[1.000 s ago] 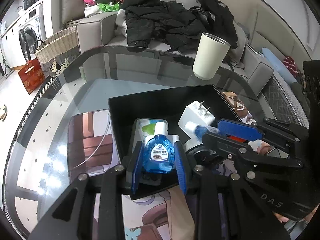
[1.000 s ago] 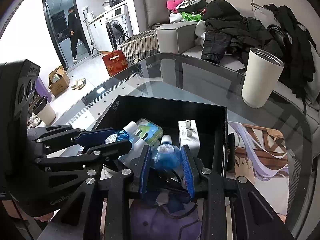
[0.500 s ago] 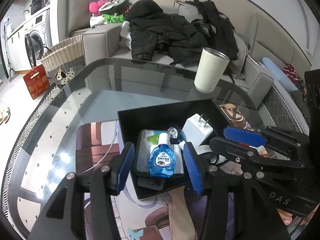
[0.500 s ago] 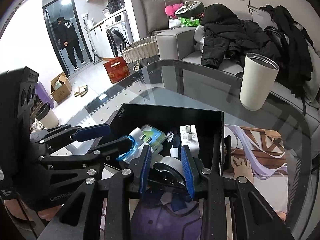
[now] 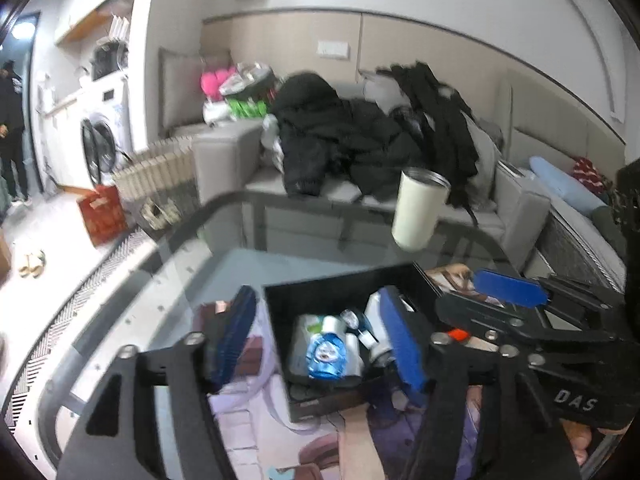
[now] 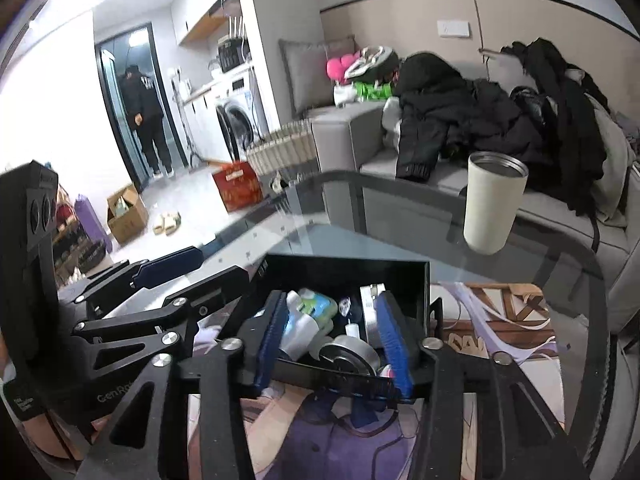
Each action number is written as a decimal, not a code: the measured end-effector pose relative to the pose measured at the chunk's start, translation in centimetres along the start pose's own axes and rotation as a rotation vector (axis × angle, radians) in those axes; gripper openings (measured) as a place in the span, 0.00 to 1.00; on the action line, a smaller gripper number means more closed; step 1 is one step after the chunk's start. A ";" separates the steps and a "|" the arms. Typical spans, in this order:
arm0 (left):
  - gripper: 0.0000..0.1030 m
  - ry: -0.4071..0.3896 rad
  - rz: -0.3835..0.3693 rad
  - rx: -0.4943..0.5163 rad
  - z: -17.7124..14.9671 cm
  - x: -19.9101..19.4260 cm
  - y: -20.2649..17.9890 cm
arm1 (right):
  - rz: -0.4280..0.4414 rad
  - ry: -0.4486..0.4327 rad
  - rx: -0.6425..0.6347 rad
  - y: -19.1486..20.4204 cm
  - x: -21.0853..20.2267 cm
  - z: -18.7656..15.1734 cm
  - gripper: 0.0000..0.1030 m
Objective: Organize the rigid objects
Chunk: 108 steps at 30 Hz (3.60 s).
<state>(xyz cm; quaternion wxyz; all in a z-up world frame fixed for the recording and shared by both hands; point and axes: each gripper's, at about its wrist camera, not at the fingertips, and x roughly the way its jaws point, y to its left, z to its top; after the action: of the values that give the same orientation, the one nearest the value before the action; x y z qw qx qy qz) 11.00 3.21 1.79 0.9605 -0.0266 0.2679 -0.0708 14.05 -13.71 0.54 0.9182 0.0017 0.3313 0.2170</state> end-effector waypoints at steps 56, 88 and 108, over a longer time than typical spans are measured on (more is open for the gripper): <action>1.00 -0.136 0.169 -0.019 -8.8 -6.1 0.0 | -0.204 -0.248 -0.002 -0.1 -7.0 -9.9 0.99; 1.00 -0.127 0.164 0.002 -8.9 -6.1 0.1 | -0.196 -0.218 -0.004 -0.4 -6.5 -10.0 0.99; 1.00 -0.109 0.165 0.019 -9.2 -5.9 0.4 | -0.193 -0.204 -0.008 -0.4 -6.2 -10.0 0.99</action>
<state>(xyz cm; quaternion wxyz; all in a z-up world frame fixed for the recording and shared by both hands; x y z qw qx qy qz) 1.27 4.35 -3.07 0.9764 0.0007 0.2157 0.0076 3.89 -17.91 -3.58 0.9638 -0.0117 0.2338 0.1275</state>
